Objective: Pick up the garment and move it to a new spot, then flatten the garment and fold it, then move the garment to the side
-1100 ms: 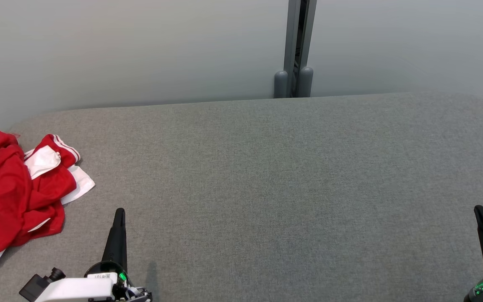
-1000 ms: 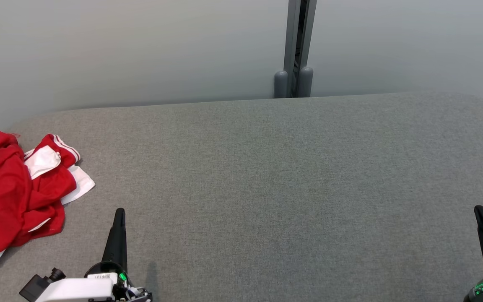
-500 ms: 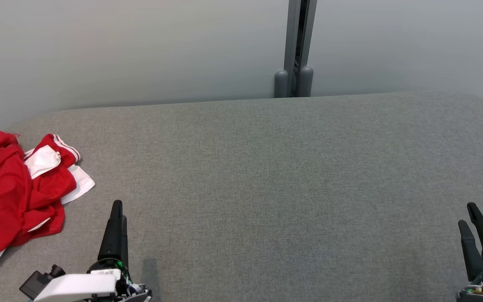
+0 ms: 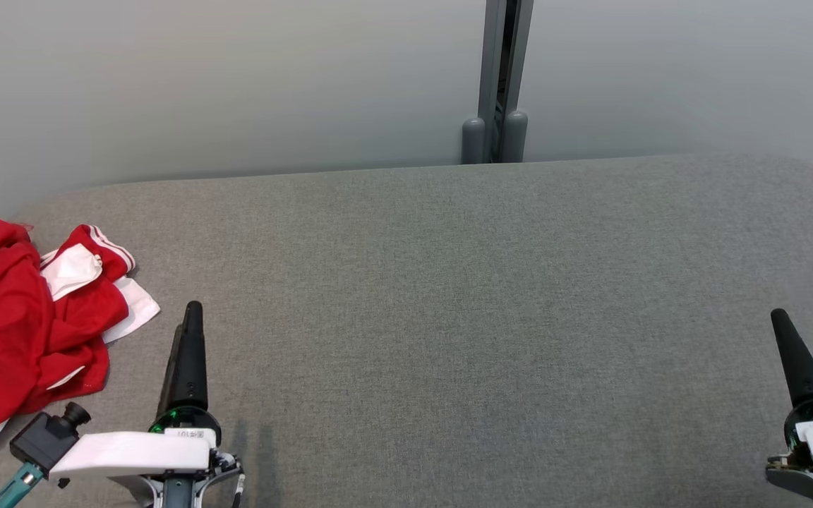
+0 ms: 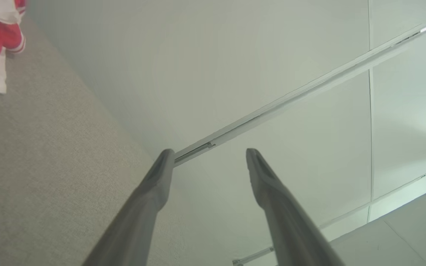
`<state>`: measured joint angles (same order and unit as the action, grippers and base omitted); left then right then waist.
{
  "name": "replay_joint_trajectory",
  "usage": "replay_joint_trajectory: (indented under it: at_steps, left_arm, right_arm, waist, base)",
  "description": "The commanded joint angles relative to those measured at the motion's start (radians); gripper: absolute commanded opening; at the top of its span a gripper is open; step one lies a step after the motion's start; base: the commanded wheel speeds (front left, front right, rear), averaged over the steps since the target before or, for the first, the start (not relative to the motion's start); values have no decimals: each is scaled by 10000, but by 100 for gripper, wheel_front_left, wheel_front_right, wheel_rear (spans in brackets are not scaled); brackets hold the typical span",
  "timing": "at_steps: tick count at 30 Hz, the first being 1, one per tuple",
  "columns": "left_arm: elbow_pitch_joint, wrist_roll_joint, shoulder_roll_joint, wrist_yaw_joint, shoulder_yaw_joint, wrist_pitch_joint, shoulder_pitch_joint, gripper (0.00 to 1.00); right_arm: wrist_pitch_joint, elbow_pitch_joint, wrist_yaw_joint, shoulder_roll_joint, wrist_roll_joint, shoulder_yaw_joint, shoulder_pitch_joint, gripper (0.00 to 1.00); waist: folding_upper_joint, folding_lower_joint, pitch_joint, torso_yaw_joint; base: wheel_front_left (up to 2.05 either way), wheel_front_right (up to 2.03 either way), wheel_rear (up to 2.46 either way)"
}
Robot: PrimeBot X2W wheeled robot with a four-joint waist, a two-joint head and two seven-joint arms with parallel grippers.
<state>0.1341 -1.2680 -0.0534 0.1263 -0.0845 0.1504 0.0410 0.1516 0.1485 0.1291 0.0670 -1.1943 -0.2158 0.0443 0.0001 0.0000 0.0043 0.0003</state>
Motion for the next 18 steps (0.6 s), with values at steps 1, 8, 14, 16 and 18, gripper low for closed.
replay_joint_trajectory:
  at_steps: [1,8,14,16,18]
  left_arm:
    - [-244,821,-62,-21,38,80,396,100]
    - [-445,2406,-149,-122,-61,181,524,100]
    - [-473,4031,-368,-283,-246,277,684,100]
    - [-417,4407,-435,-319,-294,311,719,100]
    - [-354,4791,-493,-374,-348,343,744,100]
  right_arm:
    - [-232,-286,8,243,827,136,332,100]
    - [-598,-545,9,373,2348,495,452,100]
    - [-997,-692,11,445,3902,866,587,100]
    - [-1102,-694,10,448,4272,962,599,100]
    - [-1208,-677,11,447,4632,1070,603,100]
  waist:
    - [-1,0,5,7]
    - [-1,0,13,18]
    - [-1,0,15,8]
    - [-1,0,8,5]
    - [-1,0,1,2]
  base:
    - [0,0,0]
    - [0,0,0]
    - [0,0,0]
    - [0,0,0]
    - [0,0,0]
